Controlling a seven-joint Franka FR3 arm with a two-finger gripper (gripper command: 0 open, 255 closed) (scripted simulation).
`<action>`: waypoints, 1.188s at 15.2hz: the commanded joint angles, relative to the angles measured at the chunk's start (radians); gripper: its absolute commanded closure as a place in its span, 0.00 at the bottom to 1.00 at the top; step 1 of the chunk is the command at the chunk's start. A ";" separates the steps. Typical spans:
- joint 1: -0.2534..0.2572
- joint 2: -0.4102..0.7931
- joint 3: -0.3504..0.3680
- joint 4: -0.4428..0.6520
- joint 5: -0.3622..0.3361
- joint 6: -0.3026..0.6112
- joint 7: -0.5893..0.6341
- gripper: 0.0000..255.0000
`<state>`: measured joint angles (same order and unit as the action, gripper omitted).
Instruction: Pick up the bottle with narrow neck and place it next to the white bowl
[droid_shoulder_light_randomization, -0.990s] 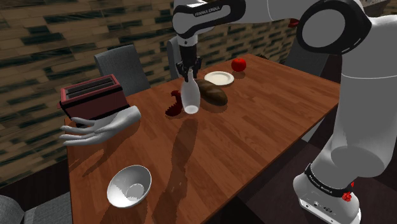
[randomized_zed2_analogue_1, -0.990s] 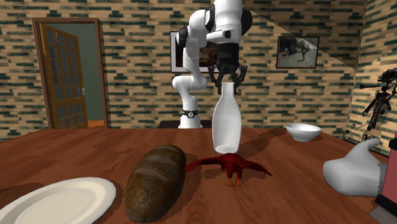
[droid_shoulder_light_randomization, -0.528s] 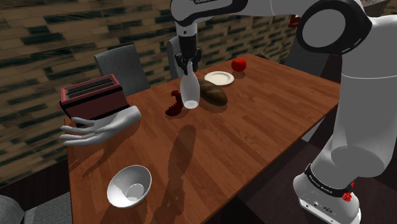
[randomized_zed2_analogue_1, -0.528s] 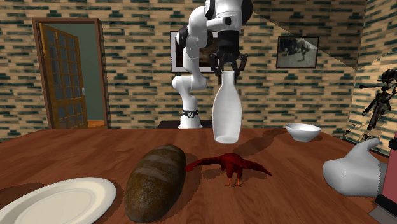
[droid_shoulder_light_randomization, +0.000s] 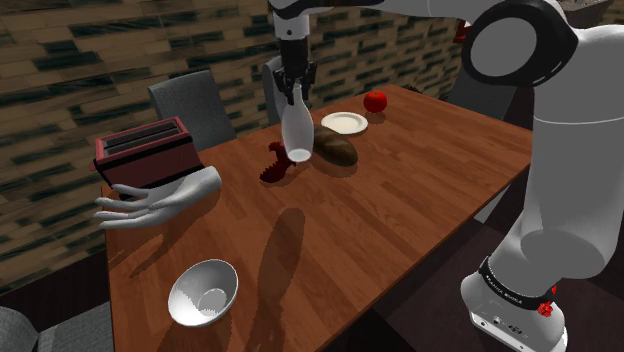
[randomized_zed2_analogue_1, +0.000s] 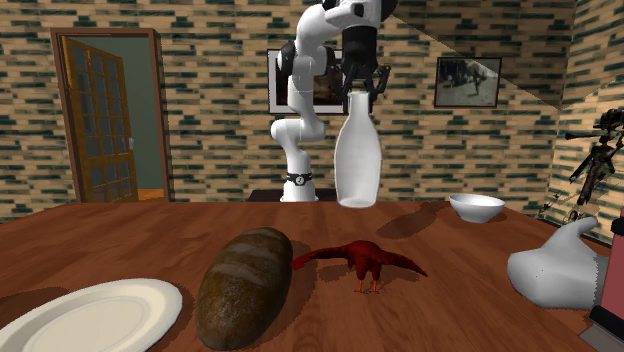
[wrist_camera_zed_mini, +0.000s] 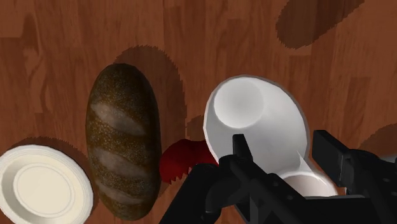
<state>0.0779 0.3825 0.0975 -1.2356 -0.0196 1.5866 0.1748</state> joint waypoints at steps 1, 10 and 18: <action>0.001 0.008 0.000 0.041 -0.001 -0.032 0.001 1.00; 0.091 -0.164 0.054 -0.203 0.008 0.041 0.149 1.00; 0.184 -0.262 0.123 -0.335 0.018 0.079 0.312 1.00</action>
<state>0.2507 0.1288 0.2123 -1.5612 -0.0023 1.6627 0.4658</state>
